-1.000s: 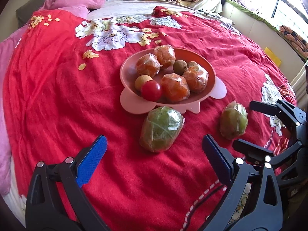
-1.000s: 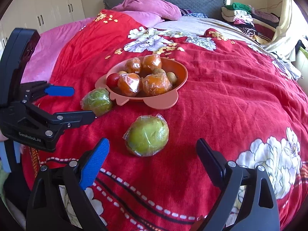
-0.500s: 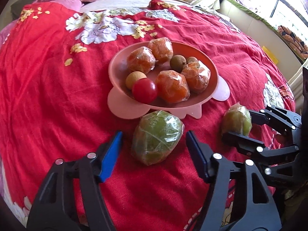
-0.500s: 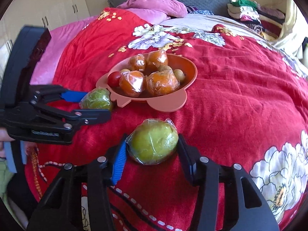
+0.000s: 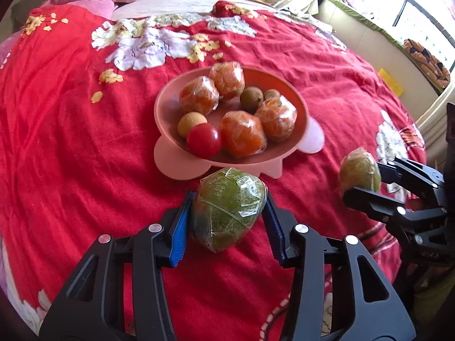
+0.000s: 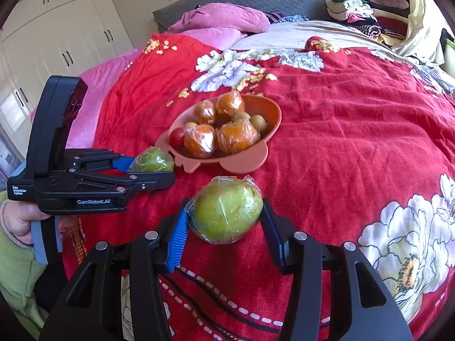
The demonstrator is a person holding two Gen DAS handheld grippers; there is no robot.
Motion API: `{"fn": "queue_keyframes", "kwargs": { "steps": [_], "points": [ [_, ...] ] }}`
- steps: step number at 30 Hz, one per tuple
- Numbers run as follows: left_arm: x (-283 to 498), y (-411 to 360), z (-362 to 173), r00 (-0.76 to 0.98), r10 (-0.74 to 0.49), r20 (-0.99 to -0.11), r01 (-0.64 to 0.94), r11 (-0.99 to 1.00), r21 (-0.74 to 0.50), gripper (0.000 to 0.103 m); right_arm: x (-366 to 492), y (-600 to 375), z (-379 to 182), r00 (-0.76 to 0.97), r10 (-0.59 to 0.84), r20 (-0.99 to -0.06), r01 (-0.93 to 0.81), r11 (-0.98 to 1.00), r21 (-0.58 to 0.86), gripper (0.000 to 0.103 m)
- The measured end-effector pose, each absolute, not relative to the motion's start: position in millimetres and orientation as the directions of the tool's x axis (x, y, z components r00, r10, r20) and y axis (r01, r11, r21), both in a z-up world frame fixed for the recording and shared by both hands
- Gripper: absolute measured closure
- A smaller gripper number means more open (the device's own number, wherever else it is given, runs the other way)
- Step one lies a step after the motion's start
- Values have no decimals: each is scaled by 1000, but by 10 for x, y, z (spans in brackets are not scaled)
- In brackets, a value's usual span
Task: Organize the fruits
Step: 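Grasp a wrapped green pear with the right gripper while the left gripper grasps the other pear, then lift and carry both wrapped pears over the pink dish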
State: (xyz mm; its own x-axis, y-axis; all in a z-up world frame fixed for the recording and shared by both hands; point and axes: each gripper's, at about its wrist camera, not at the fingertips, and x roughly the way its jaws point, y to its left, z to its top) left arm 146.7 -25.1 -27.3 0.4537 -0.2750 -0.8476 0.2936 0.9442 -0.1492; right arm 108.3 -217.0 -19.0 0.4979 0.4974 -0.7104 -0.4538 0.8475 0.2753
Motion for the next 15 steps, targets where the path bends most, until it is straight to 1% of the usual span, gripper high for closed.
{"fn": "queue_keyframes", "kwargs": {
  "steps": [8, 15],
  "points": [
    [1478, -274, 59, 499, -273, -822, 302, 944, -131, 64, 1179, -2206, 51, 534, 501, -681, -463, 847, 260, 56],
    [1558, -333, 181, 513, -265, -816, 311, 944, -111, 64, 1276, -2250, 223, 562, 491, -666, -461, 854, 241, 56]
  ]
}}
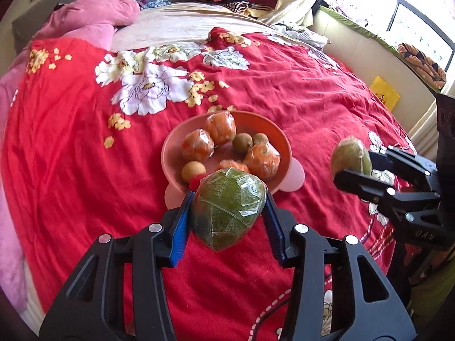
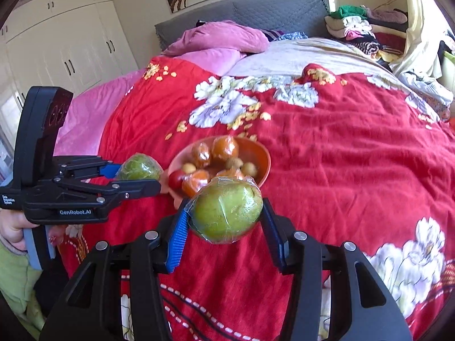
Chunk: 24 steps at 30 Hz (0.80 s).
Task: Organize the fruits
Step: 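Lift and carry both wrapped pears over the pink dish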
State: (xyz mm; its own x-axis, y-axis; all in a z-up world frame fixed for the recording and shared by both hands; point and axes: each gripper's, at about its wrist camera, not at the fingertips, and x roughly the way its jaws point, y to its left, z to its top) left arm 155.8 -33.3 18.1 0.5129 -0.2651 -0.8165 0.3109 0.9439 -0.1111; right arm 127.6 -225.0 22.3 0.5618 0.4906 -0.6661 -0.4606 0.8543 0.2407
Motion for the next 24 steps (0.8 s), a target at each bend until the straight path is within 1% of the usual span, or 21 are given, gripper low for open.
{"fn": "queue_keyframes", "kwargs": {
  "steps": [8, 24],
  "points": [
    [1670, -390, 184, 509, -270, -817, 318, 941, -113, 65, 1396, -2262, 323, 575, 488, -656, -468, 855, 225, 56],
    [2051, -413, -14, 476, -273, -836, 310, 942, -130, 65, 1679, -2232, 190, 570, 480, -667, -464, 858, 221, 56]
  ]
}}
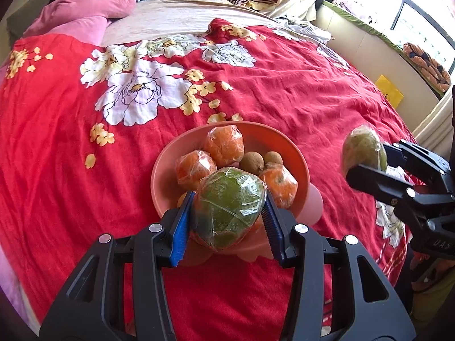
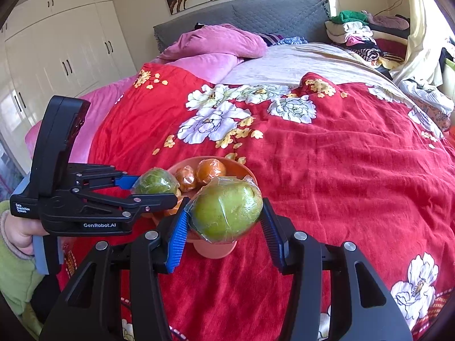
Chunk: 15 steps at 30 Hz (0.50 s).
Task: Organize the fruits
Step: 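Lift and carry both wrapped pears over the pink dish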
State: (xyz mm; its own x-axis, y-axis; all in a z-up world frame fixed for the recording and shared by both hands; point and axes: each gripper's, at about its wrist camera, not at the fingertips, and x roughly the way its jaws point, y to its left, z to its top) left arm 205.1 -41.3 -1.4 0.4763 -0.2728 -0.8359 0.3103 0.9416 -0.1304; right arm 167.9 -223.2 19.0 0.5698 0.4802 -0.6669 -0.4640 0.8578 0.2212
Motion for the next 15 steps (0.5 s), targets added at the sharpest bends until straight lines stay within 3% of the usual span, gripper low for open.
{"fn": "queue_keyframes", "kwargs": {
  "steps": [15],
  "points": [
    [2271, -387, -118, 466, -277, -840, 296, 944, -147, 65, 1913, -2101, -4, 544, 466, -698, -478, 855, 199, 56]
  ]
}}
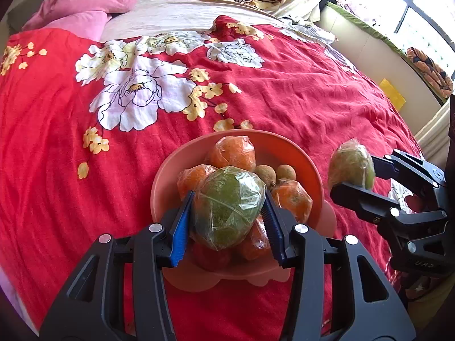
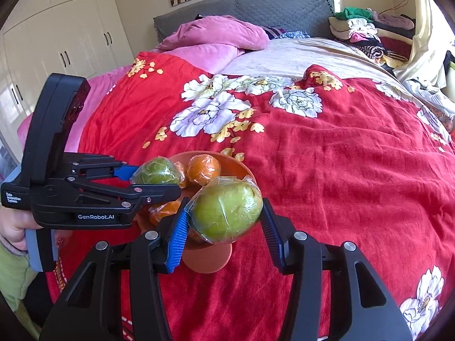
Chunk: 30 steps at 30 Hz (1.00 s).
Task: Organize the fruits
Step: 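Lift and carry both wrapped pears over the pink dish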
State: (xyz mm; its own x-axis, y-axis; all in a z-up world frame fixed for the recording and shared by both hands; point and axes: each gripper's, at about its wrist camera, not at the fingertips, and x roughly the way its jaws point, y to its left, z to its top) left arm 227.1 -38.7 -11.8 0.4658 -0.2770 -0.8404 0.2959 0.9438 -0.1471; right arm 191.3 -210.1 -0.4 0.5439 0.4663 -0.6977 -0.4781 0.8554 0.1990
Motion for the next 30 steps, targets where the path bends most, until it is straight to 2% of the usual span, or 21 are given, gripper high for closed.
{"fn": "queue_keyframes", "kwargs": {
  "steps": [30],
  "points": [
    [2303, -331, -167, 467, -282, -838, 299, 942, -150, 63, 2269, -1919, -182, 517, 452, -727, -508, 846, 164, 54]
  ]
}}
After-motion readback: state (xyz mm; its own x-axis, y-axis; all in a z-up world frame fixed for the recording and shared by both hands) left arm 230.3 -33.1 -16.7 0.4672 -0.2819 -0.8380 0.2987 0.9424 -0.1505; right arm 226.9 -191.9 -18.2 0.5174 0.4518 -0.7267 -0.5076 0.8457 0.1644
